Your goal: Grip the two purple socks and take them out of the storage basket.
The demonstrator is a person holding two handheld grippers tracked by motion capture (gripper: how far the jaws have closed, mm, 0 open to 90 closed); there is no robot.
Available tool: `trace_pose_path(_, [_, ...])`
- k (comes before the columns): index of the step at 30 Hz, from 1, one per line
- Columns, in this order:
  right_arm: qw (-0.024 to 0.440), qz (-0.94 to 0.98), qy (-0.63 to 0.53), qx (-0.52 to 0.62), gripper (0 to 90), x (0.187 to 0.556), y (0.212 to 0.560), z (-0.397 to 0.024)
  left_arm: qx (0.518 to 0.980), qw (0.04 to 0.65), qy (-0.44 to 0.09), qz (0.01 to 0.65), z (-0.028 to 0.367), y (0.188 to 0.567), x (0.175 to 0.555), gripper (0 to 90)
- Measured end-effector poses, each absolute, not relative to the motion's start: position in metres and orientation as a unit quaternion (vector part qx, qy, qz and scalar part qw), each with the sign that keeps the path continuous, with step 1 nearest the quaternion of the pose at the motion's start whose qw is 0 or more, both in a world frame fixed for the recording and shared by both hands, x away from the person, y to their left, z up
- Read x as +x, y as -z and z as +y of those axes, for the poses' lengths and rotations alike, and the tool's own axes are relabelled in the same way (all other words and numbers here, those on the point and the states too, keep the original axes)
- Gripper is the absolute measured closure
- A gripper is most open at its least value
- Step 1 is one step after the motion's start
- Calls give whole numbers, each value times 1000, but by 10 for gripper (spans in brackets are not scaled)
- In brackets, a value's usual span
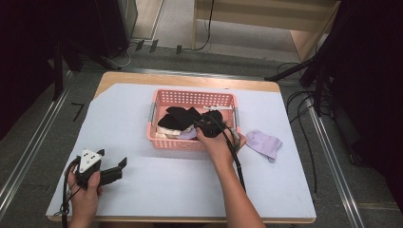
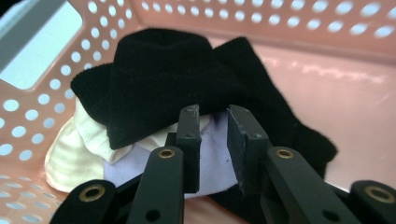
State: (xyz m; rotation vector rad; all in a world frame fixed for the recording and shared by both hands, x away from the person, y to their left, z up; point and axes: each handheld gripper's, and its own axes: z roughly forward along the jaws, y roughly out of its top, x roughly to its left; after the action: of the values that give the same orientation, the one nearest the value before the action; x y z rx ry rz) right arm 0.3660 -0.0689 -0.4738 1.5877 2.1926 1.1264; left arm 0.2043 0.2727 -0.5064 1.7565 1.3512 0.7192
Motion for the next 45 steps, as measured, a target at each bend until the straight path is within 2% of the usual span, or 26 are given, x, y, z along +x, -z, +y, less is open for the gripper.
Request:
trace_pose_path(3, [89, 755, -351, 546, 745, 370, 477, -64, 692, 396, -283, 532, 273, 506, 204, 147])
trace_pose_path(10, [34, 751, -331, 570, 681, 378, 478, -60, 693, 394, -284, 532, 273, 506, 204, 147])
trace_pose_path(11, [29, 753, -322, 573, 688, 379, 478, -59, 693, 394, -284, 533, 273, 506, 204, 146])
trace_pose_path(13, [25, 755, -311, 576, 759, 379, 479, -57, 692, 396, -284, 532, 273, 506, 204, 147])
trace_pose_path(15, [34, 761, -306, 571, 861, 378, 479, -56, 692, 396, -284, 533, 273, 507, 204, 146])
trace_pose_path(17, [45, 767, -311, 560, 899, 377, 478, -57, 692, 397, -282, 532, 273, 506, 204, 147])
trace_pose_path(26, [84, 725, -427, 534, 900, 362, 456, -84, 693, 395, -279, 535, 273, 506, 205, 147])
trace_pose_path(33, [150, 682, -508, 504, 900, 349, 439, -101, 694, 393, -280, 535, 273, 506, 205, 147])
trace_pose_path(45, [229, 605, -606, 464, 900, 333, 398, -117, 694, 392, -280, 535, 273, 506, 205, 147])
